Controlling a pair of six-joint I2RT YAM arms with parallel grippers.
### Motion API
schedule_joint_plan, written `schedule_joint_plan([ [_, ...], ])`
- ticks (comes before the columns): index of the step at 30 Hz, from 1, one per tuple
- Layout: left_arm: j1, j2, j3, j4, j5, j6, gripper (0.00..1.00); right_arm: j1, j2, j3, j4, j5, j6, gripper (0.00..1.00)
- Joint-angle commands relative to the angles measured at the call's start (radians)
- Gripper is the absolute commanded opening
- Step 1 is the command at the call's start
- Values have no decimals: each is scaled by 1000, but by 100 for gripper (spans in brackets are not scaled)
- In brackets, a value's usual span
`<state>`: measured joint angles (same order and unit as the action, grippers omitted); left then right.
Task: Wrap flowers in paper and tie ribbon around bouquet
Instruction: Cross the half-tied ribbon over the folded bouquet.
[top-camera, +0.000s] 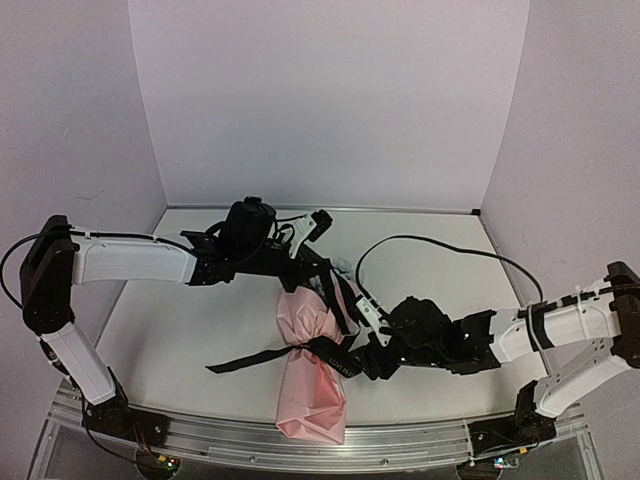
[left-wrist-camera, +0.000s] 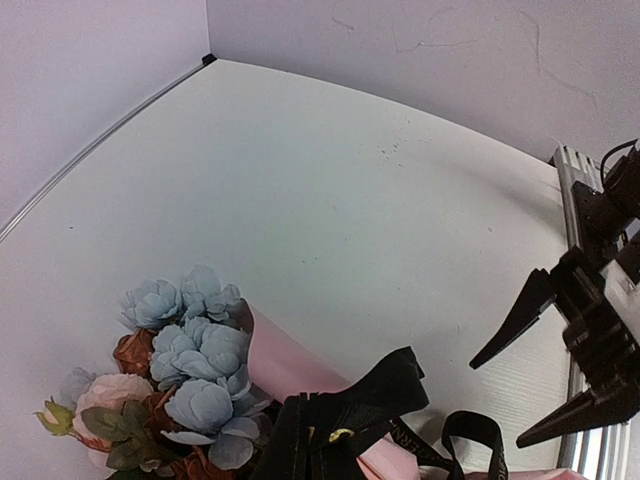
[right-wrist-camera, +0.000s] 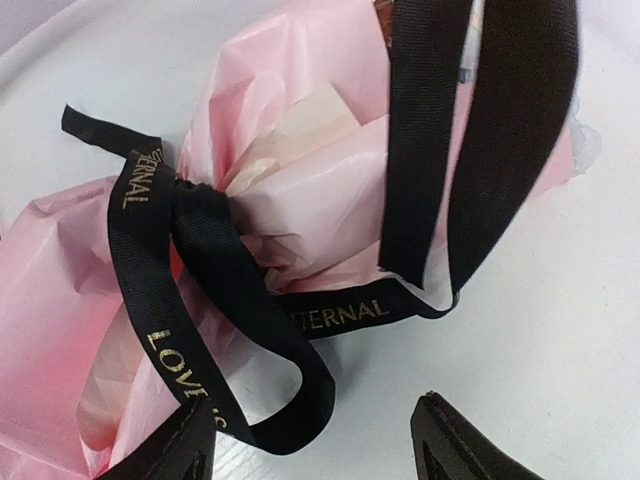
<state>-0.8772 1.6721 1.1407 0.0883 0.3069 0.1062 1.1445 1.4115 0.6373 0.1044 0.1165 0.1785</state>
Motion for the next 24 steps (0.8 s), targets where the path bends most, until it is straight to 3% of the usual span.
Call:
schedule_joint_plan([
  [1,0,-42,-2,-17,21,19,0,-70,-35,-11,-103,-74,178,61],
  [5,0,-42,5,-25,28,21,0,-170,25,33,-166,-188,329,54],
  [11,0,-43,15,-47,35,32,0,-194,136,102,-164,-299,376,51],
  [24,0,-51,25,-71,34,43,0,-195,201,82,-108,-335,498,48],
])
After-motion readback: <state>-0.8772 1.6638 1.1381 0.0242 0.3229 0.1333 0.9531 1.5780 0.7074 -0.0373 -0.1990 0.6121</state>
